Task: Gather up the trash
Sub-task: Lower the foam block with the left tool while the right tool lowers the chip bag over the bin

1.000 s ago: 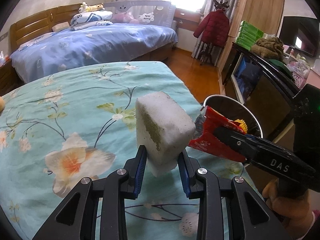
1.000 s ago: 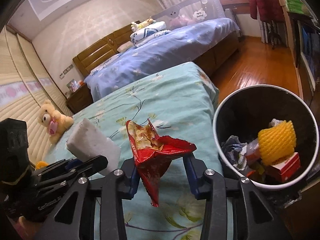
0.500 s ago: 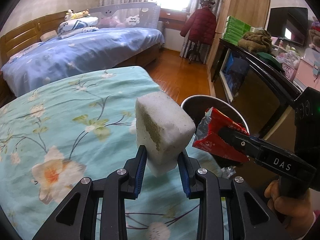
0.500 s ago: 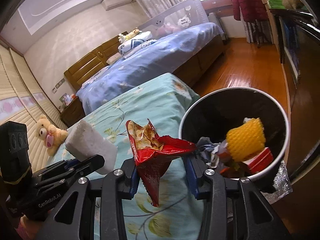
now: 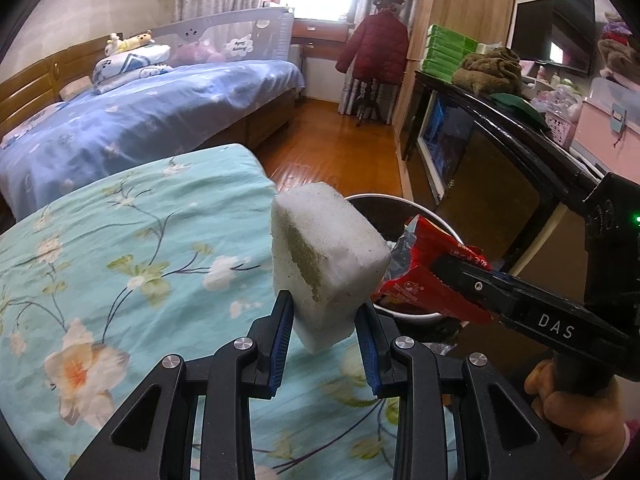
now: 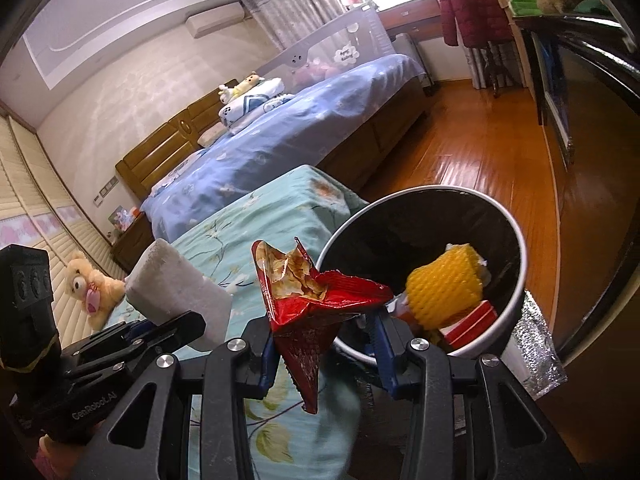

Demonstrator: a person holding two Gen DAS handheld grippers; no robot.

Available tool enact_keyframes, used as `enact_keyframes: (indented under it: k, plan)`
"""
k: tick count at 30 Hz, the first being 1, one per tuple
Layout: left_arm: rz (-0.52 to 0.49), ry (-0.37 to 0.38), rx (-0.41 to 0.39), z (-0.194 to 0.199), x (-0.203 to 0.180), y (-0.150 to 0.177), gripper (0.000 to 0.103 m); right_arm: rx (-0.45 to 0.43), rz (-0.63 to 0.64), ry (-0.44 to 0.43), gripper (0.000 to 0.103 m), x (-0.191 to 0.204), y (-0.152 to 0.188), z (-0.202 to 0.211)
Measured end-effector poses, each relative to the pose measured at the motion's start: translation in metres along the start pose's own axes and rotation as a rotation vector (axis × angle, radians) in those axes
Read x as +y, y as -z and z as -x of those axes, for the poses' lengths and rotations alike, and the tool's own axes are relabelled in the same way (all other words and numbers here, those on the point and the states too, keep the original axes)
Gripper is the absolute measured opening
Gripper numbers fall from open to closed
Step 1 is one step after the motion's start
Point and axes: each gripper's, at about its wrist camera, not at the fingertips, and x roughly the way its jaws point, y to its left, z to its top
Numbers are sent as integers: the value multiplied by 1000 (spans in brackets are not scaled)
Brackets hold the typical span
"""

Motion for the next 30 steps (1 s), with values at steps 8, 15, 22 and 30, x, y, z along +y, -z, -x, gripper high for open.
enact_keyframes:
  k: [8,15,22,30]
  plan:
    - [-26,19,3,-9,-12,-8,30,-12,-21,25,40,-16,-7,4]
    - [-30,37,18,-19,-15,-14,30,-19,-27,52,40,-25,-12,4]
    - [-43,40,28,-33,-22,-24,30,-14,-37,70,40,-33,-20,-2]
    - [-54,44,37,-46,-25,-34,30,-4,-49,81,40,-45,-29,-8]
